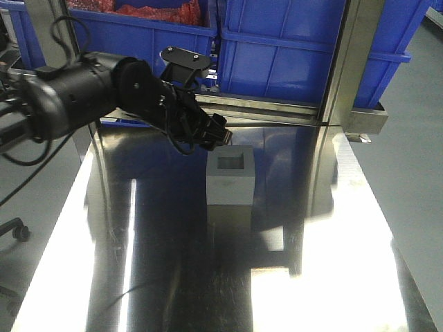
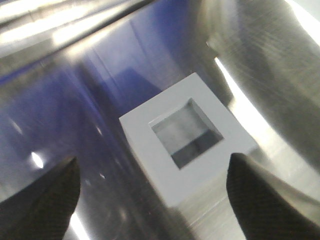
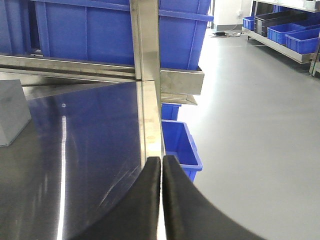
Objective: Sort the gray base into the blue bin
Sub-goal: 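Reach the left gripper over the gray square block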
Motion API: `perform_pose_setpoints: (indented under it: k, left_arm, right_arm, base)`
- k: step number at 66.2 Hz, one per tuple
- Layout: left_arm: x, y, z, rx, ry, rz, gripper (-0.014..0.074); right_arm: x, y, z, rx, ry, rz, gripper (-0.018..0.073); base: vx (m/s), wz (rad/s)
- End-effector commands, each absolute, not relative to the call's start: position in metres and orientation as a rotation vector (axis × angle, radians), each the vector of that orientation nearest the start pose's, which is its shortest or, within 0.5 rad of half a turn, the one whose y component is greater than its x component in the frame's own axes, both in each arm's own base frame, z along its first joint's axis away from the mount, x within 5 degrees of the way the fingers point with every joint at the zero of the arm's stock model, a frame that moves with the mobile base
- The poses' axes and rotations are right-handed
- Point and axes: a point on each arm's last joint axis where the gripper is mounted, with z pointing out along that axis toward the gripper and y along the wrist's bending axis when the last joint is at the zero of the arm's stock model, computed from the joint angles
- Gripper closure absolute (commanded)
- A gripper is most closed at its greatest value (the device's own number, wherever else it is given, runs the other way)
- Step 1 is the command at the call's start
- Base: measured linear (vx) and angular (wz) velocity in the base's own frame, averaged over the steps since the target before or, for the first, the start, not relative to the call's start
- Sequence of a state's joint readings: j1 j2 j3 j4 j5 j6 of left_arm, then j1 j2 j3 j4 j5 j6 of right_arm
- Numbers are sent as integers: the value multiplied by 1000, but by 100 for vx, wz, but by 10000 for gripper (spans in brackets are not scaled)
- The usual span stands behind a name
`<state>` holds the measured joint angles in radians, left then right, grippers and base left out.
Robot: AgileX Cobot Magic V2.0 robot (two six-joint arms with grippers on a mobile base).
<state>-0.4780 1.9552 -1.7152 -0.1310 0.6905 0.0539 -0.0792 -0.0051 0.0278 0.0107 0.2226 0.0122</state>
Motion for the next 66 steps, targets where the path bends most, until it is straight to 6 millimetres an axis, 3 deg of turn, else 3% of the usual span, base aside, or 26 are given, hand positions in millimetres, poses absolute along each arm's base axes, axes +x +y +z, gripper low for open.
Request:
perform_pose_setpoints:
  k: [1, 37, 66]
  left_arm:
    - [405, -220, 316, 455, 2289, -407, 10]
    - [433, -236, 265, 377, 2402, -427, 10]
    - [438, -239, 244, 375, 2442, -423, 10]
  right_arm:
    - [58, -5, 189, 73, 1675, -55, 564]
    - [58, -5, 189, 73, 1675, -55, 564]
    - [58, -5, 189, 73, 1675, -55, 564]
  base:
    - [0, 0]
    - [0, 0]
    - [0, 0]
